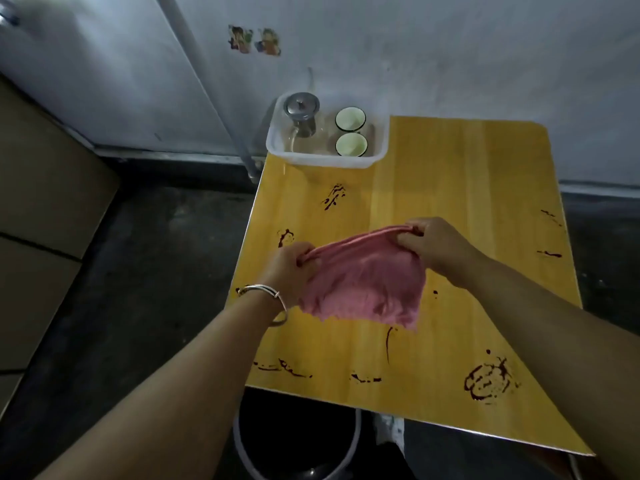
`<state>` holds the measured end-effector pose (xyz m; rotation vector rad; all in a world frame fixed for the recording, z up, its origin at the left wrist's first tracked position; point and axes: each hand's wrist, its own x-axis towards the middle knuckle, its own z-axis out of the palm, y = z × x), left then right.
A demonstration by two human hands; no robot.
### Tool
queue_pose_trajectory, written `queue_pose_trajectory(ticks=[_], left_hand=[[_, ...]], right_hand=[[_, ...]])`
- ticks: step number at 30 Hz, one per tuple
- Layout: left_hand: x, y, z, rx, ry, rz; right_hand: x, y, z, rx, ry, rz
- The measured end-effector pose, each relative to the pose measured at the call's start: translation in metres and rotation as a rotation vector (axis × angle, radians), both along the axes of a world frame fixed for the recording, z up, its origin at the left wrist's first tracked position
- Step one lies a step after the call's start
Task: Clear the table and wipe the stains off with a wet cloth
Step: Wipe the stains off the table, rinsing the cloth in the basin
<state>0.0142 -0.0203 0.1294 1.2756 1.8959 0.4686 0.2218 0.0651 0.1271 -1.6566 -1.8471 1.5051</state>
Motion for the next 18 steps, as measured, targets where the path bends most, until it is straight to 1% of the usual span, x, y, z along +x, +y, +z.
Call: queue_pose_trajectory(ticks=[2,7,9,11,12,13,15,18], left_hand=[[0.011,0.017,-0.021,-0.047,-0.026,0.014],[0.041,0.046,-0.075,-0.099,0.082,0.010],[0.050,0.041,-0.090,-0.117,0.120,-0.006],[0.057,0.031,-0.102,-0.158,0.110,-0.062],[0.059,0.026,-0.106,-0.181,0.107,-0.093],[0.061,0.021,-0.110,-0.201,0.107,-0.116],[0.063,0.015,-0.117,-0.213,0.088,-0.146],[0.064,0.012,-0.123,-0.244,0.121,-0.276]], right_hand=[[0.014,0.016,-0.018,-0.047,-0.045,0.047],[0.037,0.035,-0.071,-0.042,-0.164,0.132],[0.044,0.031,-0.085,-0.073,-0.218,0.231],[0.048,0.024,-0.094,-0.137,-0.307,0.402],[0.048,0.021,-0.096,-0.190,-0.338,0.453],[0.047,0.020,-0.097,-0.241,-0.351,0.460],[0.039,0.017,-0.099,-0.243,-0.373,0.380],[0.012,0.002,-0.111,-0.158,-0.475,0.057]])
